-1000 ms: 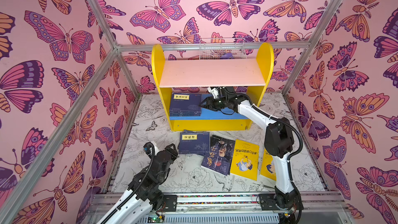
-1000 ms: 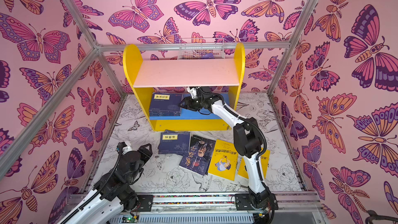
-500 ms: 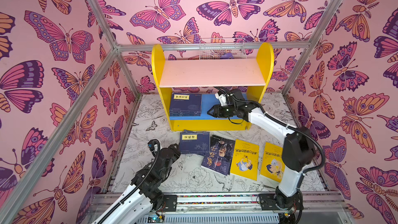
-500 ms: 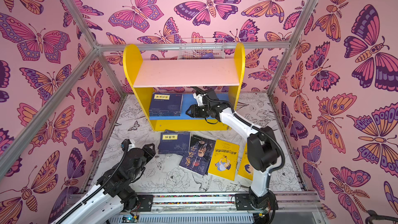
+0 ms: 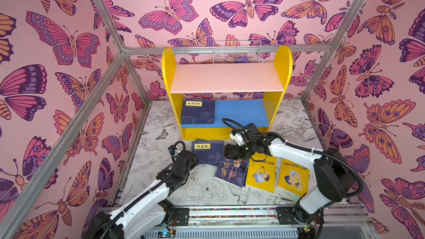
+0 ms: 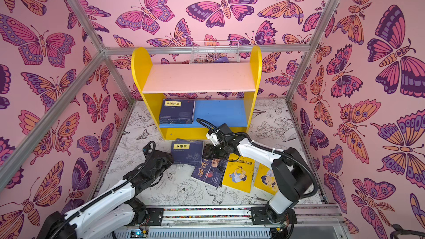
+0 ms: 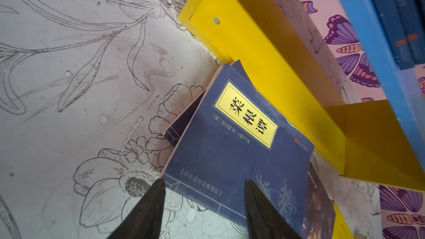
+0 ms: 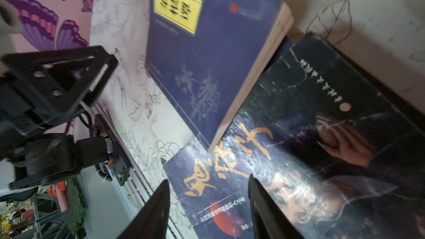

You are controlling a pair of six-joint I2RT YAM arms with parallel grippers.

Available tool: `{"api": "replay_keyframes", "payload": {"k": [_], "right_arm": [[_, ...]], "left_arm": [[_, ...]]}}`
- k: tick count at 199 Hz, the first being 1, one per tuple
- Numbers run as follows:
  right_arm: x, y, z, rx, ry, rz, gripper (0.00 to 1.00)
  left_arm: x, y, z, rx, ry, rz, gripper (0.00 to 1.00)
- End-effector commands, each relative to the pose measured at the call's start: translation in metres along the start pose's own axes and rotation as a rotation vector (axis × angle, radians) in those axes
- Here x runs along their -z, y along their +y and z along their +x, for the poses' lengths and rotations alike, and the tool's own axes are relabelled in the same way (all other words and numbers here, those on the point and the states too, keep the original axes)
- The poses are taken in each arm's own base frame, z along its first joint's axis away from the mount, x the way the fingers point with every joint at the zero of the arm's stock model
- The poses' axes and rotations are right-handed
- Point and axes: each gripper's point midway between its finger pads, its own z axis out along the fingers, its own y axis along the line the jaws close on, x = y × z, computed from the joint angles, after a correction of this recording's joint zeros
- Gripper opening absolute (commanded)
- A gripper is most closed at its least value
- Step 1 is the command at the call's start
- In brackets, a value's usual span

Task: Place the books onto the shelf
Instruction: 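Move the right gripper back from the shelf to the pile, then grasp the next blue book with the right gripper while the left holds the pile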

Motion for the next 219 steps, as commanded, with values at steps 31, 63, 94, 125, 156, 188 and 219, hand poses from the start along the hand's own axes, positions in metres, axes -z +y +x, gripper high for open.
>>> {"api": "replay_keyframes", "payload": {"k": [31,63,94,125,156,188,219], "right_arm": [[-0.018,0.009,-0.010,0.012,0.031,-0.072,0.57],[-0.034,0.004,-0.012,-0.016,0.050,-0.083,0.57],[-0.044,-0.002,-0.016,-0.049,0.051,-0.069,0.55],[-0.042,0.003,-0.026,-0.053,0.019,-0.085,0.54],[-0.039,0.021,-0.035,-0.039,0.009,-0.146,0.49],[-0.024,0.044,-0.049,-0.020,-0.042,-0.223,0.43],[-0.012,0.062,-0.057,-0.004,-0.078,-0.265,0.38]], "left_arm": [[-0.027,-0.009,-0.005,-0.032,-0.039,0.046,0.57],[-0.036,-0.005,-0.001,-0.060,-0.034,0.026,0.55],[-0.050,0.022,0.021,-0.051,0.027,-0.046,0.50],[-0.063,0.038,0.042,-0.042,0.105,-0.111,0.45],[-0.066,0.043,0.052,-0.041,0.148,-0.123,0.43],[-0.062,0.049,0.059,-0.043,0.165,-0.122,0.42],[-0.057,0.053,0.062,-0.043,0.171,-0.115,0.43]]}}
